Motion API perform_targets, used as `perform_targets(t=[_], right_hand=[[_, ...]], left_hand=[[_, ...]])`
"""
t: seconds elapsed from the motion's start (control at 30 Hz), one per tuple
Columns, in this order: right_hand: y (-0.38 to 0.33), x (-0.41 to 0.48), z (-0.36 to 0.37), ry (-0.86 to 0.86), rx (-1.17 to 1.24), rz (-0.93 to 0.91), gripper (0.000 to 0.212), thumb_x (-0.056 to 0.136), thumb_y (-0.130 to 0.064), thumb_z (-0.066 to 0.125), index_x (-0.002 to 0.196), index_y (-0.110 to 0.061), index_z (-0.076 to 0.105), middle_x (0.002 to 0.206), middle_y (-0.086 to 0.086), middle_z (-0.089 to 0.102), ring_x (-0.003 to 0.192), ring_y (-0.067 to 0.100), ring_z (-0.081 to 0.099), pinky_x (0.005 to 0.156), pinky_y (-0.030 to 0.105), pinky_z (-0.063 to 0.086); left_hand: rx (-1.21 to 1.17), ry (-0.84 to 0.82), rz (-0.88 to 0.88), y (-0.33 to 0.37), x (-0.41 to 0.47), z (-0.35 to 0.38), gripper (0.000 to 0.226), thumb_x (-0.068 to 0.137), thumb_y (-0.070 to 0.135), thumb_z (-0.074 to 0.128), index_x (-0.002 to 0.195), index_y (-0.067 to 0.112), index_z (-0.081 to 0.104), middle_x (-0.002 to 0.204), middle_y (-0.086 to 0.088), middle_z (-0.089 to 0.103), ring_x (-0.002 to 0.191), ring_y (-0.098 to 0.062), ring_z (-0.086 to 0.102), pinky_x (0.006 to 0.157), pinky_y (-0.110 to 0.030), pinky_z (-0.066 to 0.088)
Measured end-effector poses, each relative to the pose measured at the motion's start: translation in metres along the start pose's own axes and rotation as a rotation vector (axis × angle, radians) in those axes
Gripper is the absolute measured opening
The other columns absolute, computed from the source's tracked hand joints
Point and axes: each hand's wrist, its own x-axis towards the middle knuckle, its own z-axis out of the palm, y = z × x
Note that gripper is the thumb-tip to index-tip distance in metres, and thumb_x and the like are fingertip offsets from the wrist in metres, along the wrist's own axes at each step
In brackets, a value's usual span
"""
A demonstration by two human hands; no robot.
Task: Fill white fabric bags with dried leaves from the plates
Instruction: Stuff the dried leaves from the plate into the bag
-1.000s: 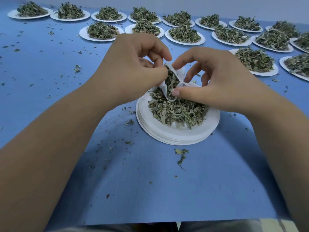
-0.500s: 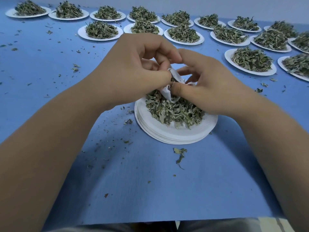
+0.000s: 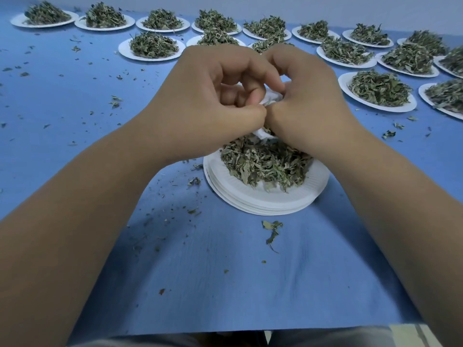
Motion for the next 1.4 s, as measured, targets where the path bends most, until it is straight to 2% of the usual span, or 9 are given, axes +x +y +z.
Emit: perform_targets(t=[0.17,0.27,0.4,0.5,0.63,0.8,1.0,1.13,1.4], right_hand=[[-0.002,0.006,-0.012,-0.112,-0.178,0.091,0.040,0.084,-0.036,0.072,0.121,-0.039,0.057,0.120,-0.018,0.061,0.081,-0.010,0.055,0.058,0.006,0.041],[-0.005,0.008,-0.023,-0.165,-0.105,0.118,0.044,0.080,-0.047,0.077,0.120,-0.044,0.058,0.121,-0.022,0.063,0.085,-0.016,0.056,0.074,0.015,0.048],[-0.007,0.012,-0.033,-0.223,-0.003,0.153,0.034,0.081,-0.045,0.081,0.111,-0.042,0.065,0.116,-0.021,0.069,0.096,-0.006,0.067,0.076,0.027,0.052],[-0.010,0.017,-0.031,-0.138,-0.061,0.110,0.012,0.082,-0.034,0.081,0.091,-0.031,0.073,0.098,-0.013,0.074,0.072,-0.002,0.066,0.061,0.019,0.049],[-0.017,0.025,-0.018,-0.056,-0.185,0.043,0.026,0.079,-0.037,0.081,0.079,-0.015,0.069,0.081,-0.002,0.072,0.070,0.011,0.066,0.061,0.027,0.050],[-0.018,0.038,-0.007,-0.035,-0.099,-0.022,0.026,0.081,-0.026,0.079,0.083,-0.004,0.066,0.078,0.010,0.071,0.056,0.008,0.057,0.052,0.019,0.038],[-0.012,0.038,-0.009,-0.122,0.170,-0.017,0.016,0.091,-0.017,0.077,0.090,-0.005,0.066,0.069,0.000,0.067,0.050,-0.002,0.053,0.050,0.010,0.039],[-0.014,0.040,-0.003,-0.161,0.334,0.052,0.011,0.093,-0.018,0.074,0.086,-0.015,0.065,0.072,0.004,0.066,0.064,0.014,0.056,0.057,0.031,0.046],[-0.037,0.060,0.008,0.026,0.276,0.079,0.008,0.084,-0.005,0.072,0.083,-0.011,0.067,0.064,0.000,0.065,0.050,0.010,0.061,0.045,0.017,0.041]], left_hand=[[0.150,0.215,0.008,-0.004,0.003,-0.006,0.019,0.083,-0.001,0.062,0.091,0.012,0.072,0.073,-0.013,0.062,0.064,-0.045,0.058,0.055,-0.044,0.052],[0.184,0.328,-0.012,-0.007,0.004,-0.010,0.016,0.082,0.003,0.061,0.091,0.010,0.073,0.074,-0.014,0.064,0.065,-0.045,0.058,0.058,-0.050,0.051],[0.185,0.362,-0.017,-0.008,0.005,-0.011,0.015,0.083,0.003,0.061,0.093,0.008,0.072,0.075,-0.014,0.063,0.066,-0.043,0.057,0.060,-0.052,0.052],[0.148,0.362,0.000,-0.006,0.005,-0.012,0.016,0.083,0.003,0.061,0.092,0.011,0.072,0.075,-0.013,0.063,0.065,-0.043,0.057,0.059,-0.051,0.051],[0.120,0.321,-0.003,-0.005,0.005,-0.013,0.016,0.084,0.002,0.063,0.093,0.011,0.072,0.075,-0.013,0.062,0.064,-0.043,0.057,0.059,-0.051,0.053],[0.116,0.312,0.007,-0.005,0.005,-0.022,0.020,0.083,0.008,0.061,0.098,0.017,0.071,0.084,-0.001,0.064,0.076,-0.011,0.055,0.066,-0.036,0.046],[0.290,0.055,-0.128,-0.020,0.000,-0.050,0.078,0.070,0.028,0.057,0.144,0.043,0.040,0.136,0.021,0.047,0.126,0.006,0.044,0.101,-0.019,0.038],[0.266,-0.064,-0.191,-0.039,0.003,-0.044,0.092,0.078,0.013,0.080,0.137,0.062,0.029,0.122,0.051,0.046,0.111,0.034,0.039,0.077,0.008,0.034],[0.125,0.260,-0.300,-0.057,0.011,-0.036,0.072,0.064,0.042,0.088,0.128,0.031,0.054,0.113,0.012,0.069,0.099,-0.004,0.068,0.086,-0.034,0.058]])
